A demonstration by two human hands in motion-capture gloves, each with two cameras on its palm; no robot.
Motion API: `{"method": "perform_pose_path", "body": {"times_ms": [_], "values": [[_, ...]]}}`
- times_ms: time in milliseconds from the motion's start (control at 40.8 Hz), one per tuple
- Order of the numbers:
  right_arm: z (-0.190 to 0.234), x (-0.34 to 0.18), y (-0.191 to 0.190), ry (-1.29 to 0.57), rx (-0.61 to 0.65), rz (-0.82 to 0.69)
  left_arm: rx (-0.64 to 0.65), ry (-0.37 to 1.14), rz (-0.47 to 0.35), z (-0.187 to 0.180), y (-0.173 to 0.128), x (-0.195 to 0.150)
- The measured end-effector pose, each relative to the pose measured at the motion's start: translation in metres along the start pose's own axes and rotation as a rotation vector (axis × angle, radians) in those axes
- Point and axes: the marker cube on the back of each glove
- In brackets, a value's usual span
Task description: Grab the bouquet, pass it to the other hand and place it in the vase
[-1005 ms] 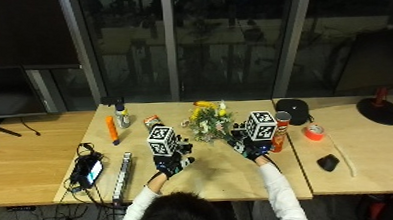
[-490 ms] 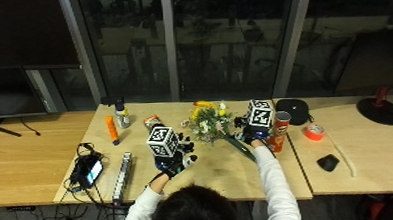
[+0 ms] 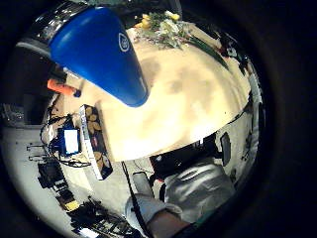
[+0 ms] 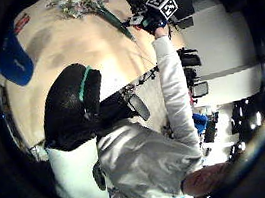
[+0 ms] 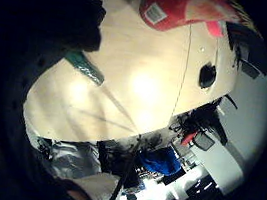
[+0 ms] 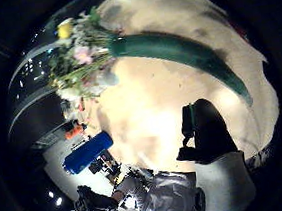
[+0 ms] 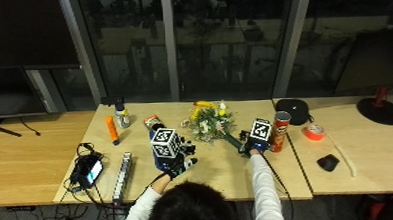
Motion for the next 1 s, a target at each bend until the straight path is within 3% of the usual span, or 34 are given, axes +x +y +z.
{"method": "perform_pose_path", "body": {"times_ms": [147, 294, 417, 539, 686, 760, 858, 931, 1005], "values": [[0.025, 0.003, -0.010, 0.024, -0.060, 0.033, -0.031, 0.003, 0.001, 0.009, -0.002, -0.002], [0.039, 0.001, -0.021, 0.014, 0.028, 0.050, -0.033, 0.019, -0.004, 0.012, -0.005, -0.003], [0.051, -0.005, -0.020, 0.035, -0.061, 0.040, -0.048, 0.027, -0.014, 0.022, -0.013, 0.000], [0.052, -0.006, -0.022, 0.093, -0.041, 0.081, -0.073, 0.028, -0.014, 0.028, -0.017, 0.002], [0.048, -0.017, -0.012, 0.152, -0.046, 0.012, -0.087, 0.029, -0.027, 0.032, -0.021, -0.003], [0.043, -0.018, -0.014, 0.140, 0.001, 0.013, -0.098, 0.033, -0.030, 0.031, -0.022, -0.005], [0.051, -0.014, -0.015, 0.053, -0.034, 0.020, -0.111, 0.035, -0.039, 0.026, -0.024, -0.009], [0.056, -0.010, -0.015, 0.010, 0.045, 0.036, -0.117, 0.039, -0.046, 0.020, -0.025, -0.012], [0.053, -0.006, -0.018, -0.012, 0.239, 0.051, -0.133, 0.048, -0.055, 0.015, -0.027, -0.013]]}}
